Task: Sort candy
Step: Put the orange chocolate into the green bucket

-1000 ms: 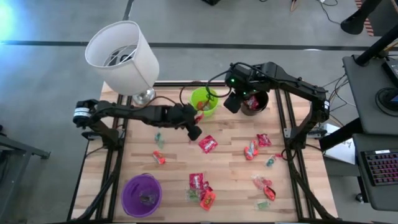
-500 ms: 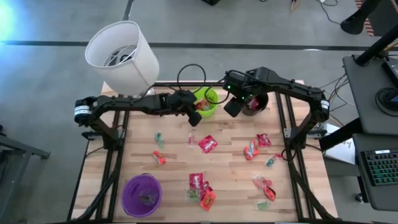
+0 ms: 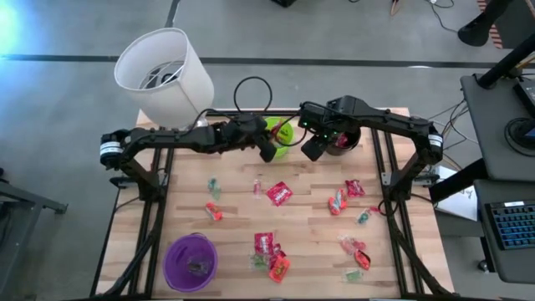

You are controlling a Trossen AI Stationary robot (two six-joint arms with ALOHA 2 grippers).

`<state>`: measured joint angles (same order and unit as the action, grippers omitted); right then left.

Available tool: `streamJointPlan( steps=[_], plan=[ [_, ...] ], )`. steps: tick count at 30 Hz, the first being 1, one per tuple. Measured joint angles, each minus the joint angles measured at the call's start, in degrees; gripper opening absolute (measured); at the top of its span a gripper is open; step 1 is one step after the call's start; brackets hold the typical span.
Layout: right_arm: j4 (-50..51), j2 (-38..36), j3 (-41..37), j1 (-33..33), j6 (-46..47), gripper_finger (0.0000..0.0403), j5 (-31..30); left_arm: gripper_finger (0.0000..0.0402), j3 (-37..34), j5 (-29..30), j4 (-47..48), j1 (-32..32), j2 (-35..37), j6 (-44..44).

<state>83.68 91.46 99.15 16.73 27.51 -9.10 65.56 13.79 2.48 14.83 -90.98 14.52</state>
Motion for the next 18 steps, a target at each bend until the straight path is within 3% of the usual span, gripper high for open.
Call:
streamJointPlan(
  steps=[5, 18],
  plan=[
    [-0.04, 0.0, 0.0, 0.0, 2.35, 0.0135, -0.02, 0.001, 0.0, 3.61, -0.48, 0.07, 0.0, -3.12],
    [-2.03, 0.04, 0.0, 0.02, 5.61, 0.0132, -0.04, 0.001, 0.04, 3.7, -0.84, 1.09, -4.69, -6.16]
  ],
)
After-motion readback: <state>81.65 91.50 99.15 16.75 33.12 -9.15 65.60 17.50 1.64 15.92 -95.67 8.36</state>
